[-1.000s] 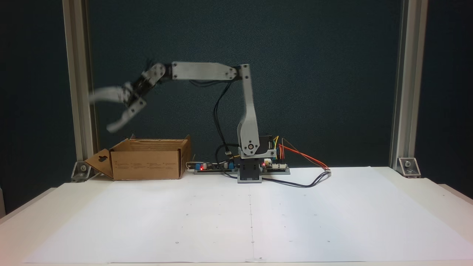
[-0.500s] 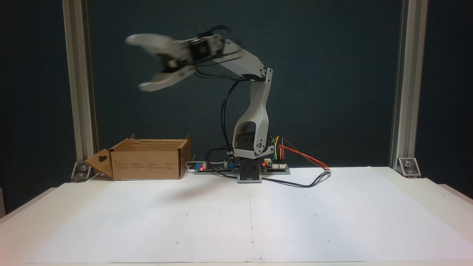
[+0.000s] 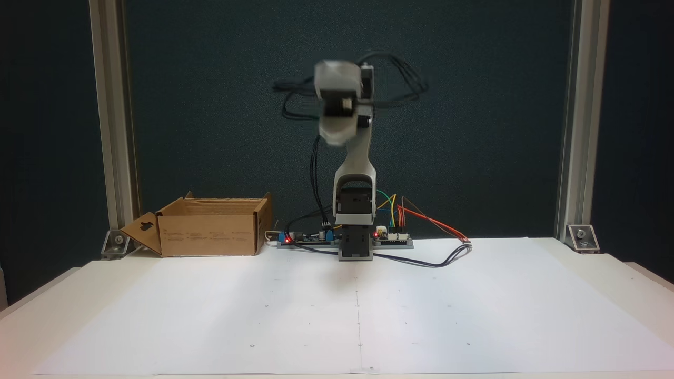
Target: Grasp a green dice and put it in the bin.
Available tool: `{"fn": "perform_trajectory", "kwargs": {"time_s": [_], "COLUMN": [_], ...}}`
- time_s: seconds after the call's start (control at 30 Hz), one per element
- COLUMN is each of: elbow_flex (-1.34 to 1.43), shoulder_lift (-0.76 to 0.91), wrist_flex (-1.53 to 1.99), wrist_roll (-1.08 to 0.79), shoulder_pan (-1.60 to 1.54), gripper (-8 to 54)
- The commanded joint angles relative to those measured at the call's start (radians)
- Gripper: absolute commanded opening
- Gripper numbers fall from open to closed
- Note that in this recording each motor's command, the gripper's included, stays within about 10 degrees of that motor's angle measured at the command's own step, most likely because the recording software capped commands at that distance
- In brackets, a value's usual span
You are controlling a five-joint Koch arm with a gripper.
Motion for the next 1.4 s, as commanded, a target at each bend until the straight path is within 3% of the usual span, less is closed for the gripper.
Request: {"fn": "perform_trajectory", "kwargs": {"time_s": [0.0, 0.2, 0.6, 1.0, 1.37], "elbow_flex": [0.057, 0.308, 0.457, 0.857, 1.049], "shoulder_lift": [0.061, 0.183, 0.184, 0.184, 0.184], "wrist_flex": [-0.167, -0.411, -0.727, -1.213, -1.560], "wrist_roll": [0.052, 0.051, 0.052, 0.043, 0.040], "shoulder_pan": [-0.017, -0.043, -0.066, -0.063, -0.058], "gripper": [45.0, 45.4, 45.4, 44.2, 43.9]}}
